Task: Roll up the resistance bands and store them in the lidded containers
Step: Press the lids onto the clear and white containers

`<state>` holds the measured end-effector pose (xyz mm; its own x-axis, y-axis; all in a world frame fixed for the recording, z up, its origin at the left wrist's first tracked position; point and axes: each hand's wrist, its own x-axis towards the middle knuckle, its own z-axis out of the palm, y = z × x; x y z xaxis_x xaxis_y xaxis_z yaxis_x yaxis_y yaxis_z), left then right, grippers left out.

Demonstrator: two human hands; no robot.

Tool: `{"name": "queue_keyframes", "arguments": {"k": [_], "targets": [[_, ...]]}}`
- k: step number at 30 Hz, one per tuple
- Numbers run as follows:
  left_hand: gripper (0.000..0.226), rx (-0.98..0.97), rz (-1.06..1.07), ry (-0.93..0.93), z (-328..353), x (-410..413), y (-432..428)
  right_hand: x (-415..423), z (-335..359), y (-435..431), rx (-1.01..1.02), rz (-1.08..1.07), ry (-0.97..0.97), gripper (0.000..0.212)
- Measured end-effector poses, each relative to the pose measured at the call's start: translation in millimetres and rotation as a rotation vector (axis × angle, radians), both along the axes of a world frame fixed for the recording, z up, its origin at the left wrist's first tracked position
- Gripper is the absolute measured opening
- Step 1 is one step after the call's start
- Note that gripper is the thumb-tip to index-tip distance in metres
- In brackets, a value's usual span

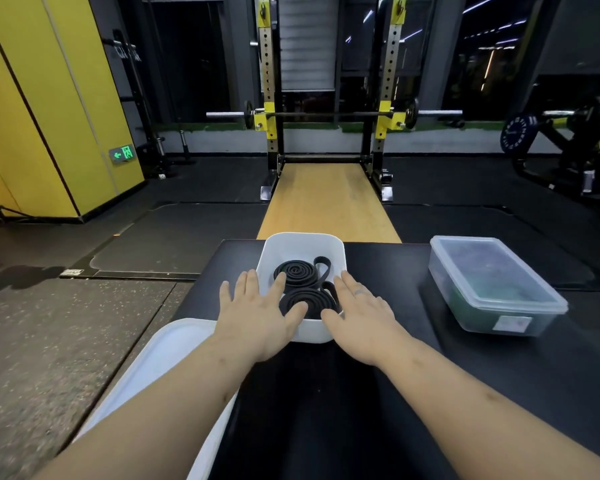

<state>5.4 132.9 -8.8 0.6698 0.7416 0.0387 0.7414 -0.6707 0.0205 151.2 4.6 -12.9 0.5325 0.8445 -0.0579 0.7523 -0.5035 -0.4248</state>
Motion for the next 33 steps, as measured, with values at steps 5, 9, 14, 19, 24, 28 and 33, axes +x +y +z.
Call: {"name": "queue_keyframes", "arguments": {"k": [5,9,14,19,24,28,33], "targets": [[0.082,-0.018,-0.029,0.005,1,-3,-41,-2,2,-45,-0.033,-0.037,-0.041,0.073],[0.081,-0.028,-0.024,0.021,4,-7,-68,-6,7,-71,-0.031,-0.05,-0.039,0.074],[0.08,-0.027,-0.029,0.004,3,-18,-106,-18,8,-106,-0.028,-0.056,-0.038,0.073],[0.08,-0.014,-0.054,-0.022,3,-31,-143,-29,9,-144,-0.022,-0.061,-0.046,0.071],[0.081,-0.018,-0.079,-0.038,2,-45,-179,-43,8,-182,-0.003,-0.066,-0.039,0.071],[0.082,-0.01,-0.092,-0.036,0,-56,-200,-54,6,-205,0.006,-0.068,-0.037,0.07],[0.081,-0.005,-0.11,-0.024,0,-67,-221,-66,4,-228,0.01,-0.067,-0.04,0.071]]}}
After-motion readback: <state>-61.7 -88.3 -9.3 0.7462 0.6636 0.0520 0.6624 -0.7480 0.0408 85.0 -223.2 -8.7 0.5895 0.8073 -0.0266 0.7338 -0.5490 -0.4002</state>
